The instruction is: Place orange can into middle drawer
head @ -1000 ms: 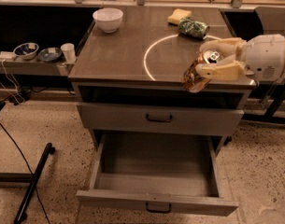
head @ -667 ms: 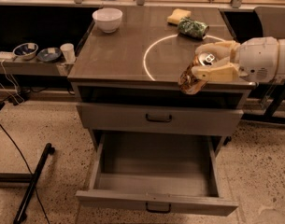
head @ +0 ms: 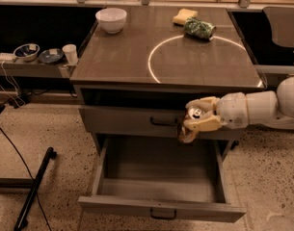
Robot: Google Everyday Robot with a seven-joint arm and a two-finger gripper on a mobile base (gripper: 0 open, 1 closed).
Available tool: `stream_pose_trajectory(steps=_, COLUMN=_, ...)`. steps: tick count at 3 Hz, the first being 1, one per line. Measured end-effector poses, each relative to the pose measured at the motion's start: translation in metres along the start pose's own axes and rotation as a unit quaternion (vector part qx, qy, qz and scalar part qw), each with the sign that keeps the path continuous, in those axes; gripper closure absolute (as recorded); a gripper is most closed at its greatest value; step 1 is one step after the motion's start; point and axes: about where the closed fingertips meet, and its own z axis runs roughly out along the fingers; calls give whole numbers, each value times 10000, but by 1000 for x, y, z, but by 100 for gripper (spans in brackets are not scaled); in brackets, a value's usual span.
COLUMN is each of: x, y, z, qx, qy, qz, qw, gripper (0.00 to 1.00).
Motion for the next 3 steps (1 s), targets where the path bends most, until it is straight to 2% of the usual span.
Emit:
stream_pose_trajectory(steps=1, x=40, y=5, z=15, qx=-236, qy=223, qz=-7, qw=9995, gripper=100)
stream_pose_trajectory(steps=2, x=45, y=6, z=17, qx=-260, qy=248, qz=-9, qw=9994, gripper=100)
stream_pose_trajectory(steps=3, x=70, y=17, z=30, qx=-200, qy=326, qz=279, qw=9989, gripper=100)
